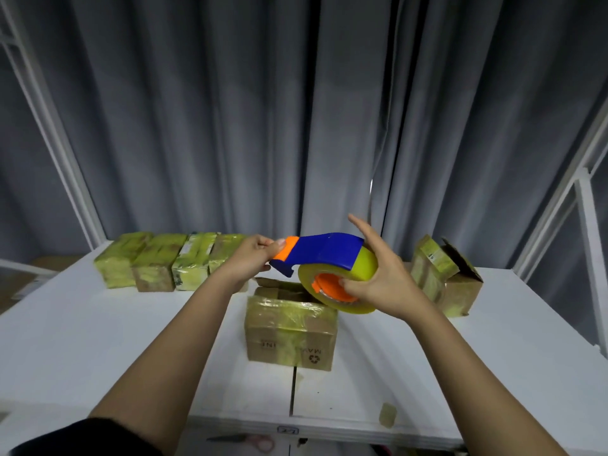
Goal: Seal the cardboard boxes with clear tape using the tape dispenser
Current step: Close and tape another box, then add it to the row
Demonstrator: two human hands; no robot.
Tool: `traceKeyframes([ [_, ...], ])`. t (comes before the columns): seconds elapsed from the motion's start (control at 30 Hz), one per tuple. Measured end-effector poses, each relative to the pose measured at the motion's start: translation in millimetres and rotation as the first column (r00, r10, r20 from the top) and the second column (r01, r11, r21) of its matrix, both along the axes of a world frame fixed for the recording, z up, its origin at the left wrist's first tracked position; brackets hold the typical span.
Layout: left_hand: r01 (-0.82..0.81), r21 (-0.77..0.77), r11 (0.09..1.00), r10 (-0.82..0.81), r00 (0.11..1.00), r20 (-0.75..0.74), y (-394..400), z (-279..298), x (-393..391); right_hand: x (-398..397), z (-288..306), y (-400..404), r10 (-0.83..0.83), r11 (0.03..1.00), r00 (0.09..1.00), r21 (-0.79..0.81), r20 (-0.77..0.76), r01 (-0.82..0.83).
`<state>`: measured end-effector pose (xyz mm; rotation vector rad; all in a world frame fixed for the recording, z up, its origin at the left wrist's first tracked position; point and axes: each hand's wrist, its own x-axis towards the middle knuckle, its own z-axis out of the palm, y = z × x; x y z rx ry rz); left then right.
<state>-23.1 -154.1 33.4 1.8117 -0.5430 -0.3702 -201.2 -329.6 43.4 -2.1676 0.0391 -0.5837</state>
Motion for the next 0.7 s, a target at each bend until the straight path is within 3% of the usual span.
traceKeyframes([
  [0.13,0.010,-0.001,1.000,-0.010,0.993,-0.117,14,-15,4,8,4,13,-0.009,0.964,0.998,-0.266,-0.061,-0.007],
  [0.23,-0.026,-0.081,0.996,0.006,0.970,-0.243,22,-24,4,15,11,17,-0.009,0.945,0.994,-0.326,-0.112,-0.028],
  [0.33,-0.097,-0.168,0.981,0.033,0.937,-0.347,31,-31,6,24,21,13,0.015,0.954,0.996,-0.297,-0.090,-0.041],
  [0.47,-0.114,-0.244,0.963,0.026,0.942,-0.335,40,-35,7,35,33,5,0.057,0.988,0.990,-0.138,-0.127,-0.075],
  [0.7,-0.049,-0.093,0.994,0.027,0.974,-0.226,48,-46,5,47,26,0,0.100,0.989,0.976,-0.084,-0.195,-0.118],
])
